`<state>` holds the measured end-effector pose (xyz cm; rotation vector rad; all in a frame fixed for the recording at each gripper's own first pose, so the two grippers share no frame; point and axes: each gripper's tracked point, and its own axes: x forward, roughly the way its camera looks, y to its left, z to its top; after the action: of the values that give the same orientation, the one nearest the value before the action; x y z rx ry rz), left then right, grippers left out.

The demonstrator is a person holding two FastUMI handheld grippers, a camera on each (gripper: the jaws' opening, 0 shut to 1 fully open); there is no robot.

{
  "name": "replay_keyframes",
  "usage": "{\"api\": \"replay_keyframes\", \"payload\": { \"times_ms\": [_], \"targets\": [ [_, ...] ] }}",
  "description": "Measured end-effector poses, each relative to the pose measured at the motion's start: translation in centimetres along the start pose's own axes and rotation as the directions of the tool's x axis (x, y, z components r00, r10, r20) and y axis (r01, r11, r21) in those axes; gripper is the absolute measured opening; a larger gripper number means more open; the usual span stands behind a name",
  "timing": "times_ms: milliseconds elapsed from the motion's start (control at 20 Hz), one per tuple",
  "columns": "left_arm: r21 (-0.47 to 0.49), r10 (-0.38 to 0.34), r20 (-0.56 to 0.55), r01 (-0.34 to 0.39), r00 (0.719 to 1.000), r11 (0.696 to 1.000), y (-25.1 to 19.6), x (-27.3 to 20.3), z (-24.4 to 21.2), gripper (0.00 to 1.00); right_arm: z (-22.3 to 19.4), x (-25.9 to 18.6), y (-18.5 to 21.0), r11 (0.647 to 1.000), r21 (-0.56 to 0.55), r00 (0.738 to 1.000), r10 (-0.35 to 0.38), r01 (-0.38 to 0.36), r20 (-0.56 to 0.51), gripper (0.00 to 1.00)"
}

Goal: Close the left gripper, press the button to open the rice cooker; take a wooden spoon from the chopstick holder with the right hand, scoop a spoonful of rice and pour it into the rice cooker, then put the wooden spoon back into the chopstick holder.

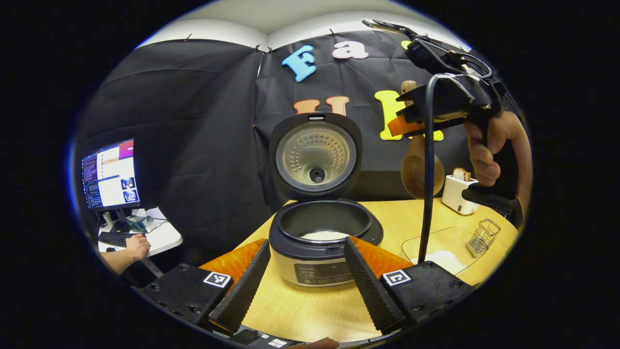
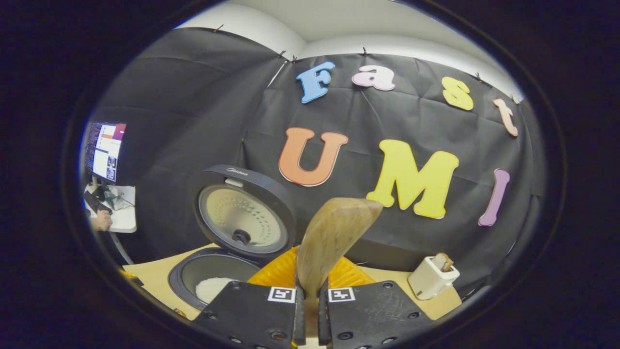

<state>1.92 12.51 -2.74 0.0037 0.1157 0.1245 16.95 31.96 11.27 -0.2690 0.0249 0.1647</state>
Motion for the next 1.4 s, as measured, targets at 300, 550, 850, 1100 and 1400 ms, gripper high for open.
{"api": "replay_keyframes", "payload": {
  "times_ms": [300,550,850,1100,1400],
  "targets": [
    [0.019,-0.081,0.029,0.08,0.996,0.997,-4.1,-1.0,1.1,0.98,-2.1,-2.5,-7.3,0.998,0.031,0.998,-0.062,0.063,-0.028,0.1],
    [0.052,-0.095,0.04,0.093,0.995,0.994,-5.5,-1.6,1.5,0.98,-4.4,-3.9,-13.4,0.99,0.064,0.99,-0.122,0.126,-0.063,0.1],
    [0.043,-0.093,0.074,0.09,0.993,0.995,-5.4,-2.6,2.4,0.98,-8.9,-5.6,-20.5,0.974,0.089,0.974,-0.197,0.208,-0.115,0.1],
    [-0.011,-0.094,0.103,0.096,0.99,0.995,-4.9,-3.1,3.4,0.97,-13.9,-6.6,-24.8,0.957,0.116,0.951,-0.241,0.267,-0.195,0.1],
    [-0.042,-0.093,0.107,0.098,0.99,0.994,-4.0,-3.1,3.5,0.97,-19.1,-6.6,-27.8,0.931,0.171,0.925,-0.273,0.323,-0.263,0.1]
  ]
}}
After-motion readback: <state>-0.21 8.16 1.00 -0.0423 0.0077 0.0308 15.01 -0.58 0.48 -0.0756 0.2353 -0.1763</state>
